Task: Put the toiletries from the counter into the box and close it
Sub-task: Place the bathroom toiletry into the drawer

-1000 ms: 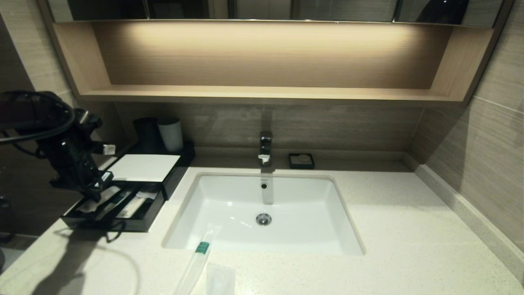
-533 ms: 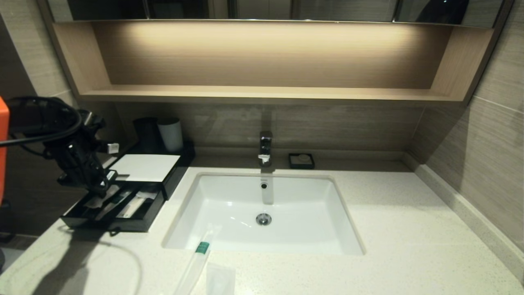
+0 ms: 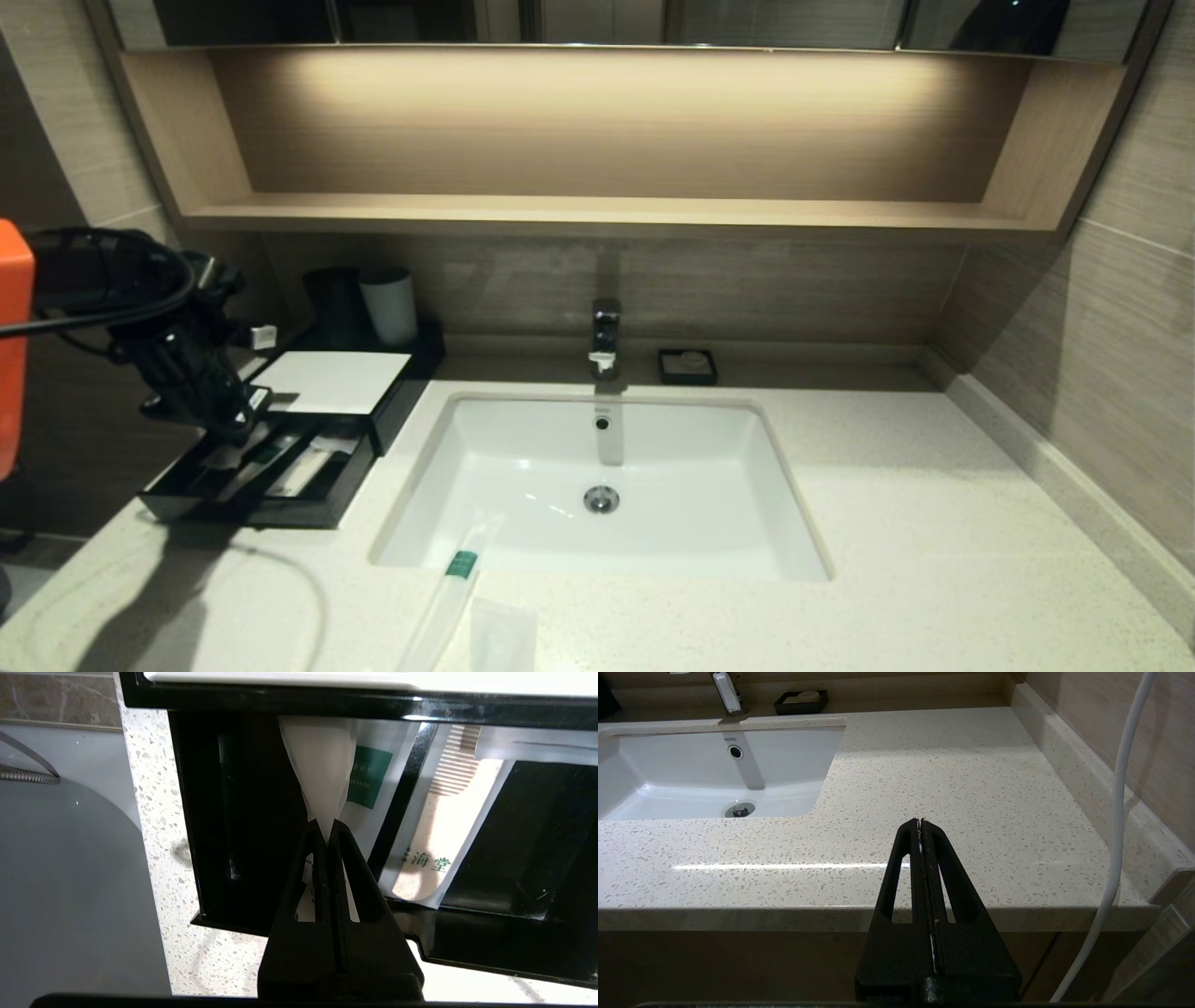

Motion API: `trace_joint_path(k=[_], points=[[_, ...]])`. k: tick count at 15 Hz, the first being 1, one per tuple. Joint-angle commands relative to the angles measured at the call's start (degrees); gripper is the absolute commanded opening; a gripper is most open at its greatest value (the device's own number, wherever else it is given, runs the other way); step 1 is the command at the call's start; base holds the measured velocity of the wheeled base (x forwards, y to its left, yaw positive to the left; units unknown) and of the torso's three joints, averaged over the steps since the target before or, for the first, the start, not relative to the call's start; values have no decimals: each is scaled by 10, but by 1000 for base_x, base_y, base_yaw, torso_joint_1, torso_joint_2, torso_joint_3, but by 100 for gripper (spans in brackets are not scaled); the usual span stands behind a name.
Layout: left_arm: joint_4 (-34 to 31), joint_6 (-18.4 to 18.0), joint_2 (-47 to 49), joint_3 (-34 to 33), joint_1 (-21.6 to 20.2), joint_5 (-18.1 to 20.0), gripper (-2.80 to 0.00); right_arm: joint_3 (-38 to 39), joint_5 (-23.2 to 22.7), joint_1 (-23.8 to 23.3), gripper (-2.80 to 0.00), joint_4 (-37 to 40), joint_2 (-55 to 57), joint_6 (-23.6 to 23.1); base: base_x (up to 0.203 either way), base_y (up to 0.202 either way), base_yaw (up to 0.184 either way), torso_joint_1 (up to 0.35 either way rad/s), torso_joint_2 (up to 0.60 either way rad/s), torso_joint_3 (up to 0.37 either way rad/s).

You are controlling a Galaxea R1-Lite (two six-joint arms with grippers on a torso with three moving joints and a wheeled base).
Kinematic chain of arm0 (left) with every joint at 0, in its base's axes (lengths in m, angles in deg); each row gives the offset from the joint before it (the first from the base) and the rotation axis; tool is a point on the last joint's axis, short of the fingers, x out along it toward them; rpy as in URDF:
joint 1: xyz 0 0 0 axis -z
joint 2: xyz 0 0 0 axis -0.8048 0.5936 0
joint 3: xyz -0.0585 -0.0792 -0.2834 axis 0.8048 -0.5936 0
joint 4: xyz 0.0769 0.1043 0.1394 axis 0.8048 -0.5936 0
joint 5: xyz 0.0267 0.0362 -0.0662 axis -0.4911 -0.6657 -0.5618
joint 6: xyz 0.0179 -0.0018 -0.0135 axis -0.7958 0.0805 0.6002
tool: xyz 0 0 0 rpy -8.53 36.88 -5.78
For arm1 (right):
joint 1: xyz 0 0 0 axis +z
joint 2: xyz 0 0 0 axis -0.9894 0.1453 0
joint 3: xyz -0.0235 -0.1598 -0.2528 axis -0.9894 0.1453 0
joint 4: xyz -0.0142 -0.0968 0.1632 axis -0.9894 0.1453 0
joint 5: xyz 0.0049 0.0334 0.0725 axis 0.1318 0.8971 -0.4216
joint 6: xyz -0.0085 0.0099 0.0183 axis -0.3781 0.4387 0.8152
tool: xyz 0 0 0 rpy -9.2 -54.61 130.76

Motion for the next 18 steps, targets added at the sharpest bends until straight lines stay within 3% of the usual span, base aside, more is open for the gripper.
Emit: trace_joint_path(k=[1,7,11,12,18], points=[[3,-2,3,0,-2,-1,-280,-1,0,0,-280,0,1,0,0,0,0,0,0,0],[13,-36,10,0,-20,-3,-280,-1,0,0,-280,0,1,0,0,0,0,0,0,0],[13,-36,12,-1,-21,-2,-280,0,0,0,-280,0,1,0,0,0,0,0,0,0],[13,-36,11,-1,-20,-2,0,0,0,0,-280,0,1,0,0,0,0,0,0,0],[17,-35,-1,-1,-20,-1,0,0,0,0,-280,0,1,0,0,0,0,0,0,0]])
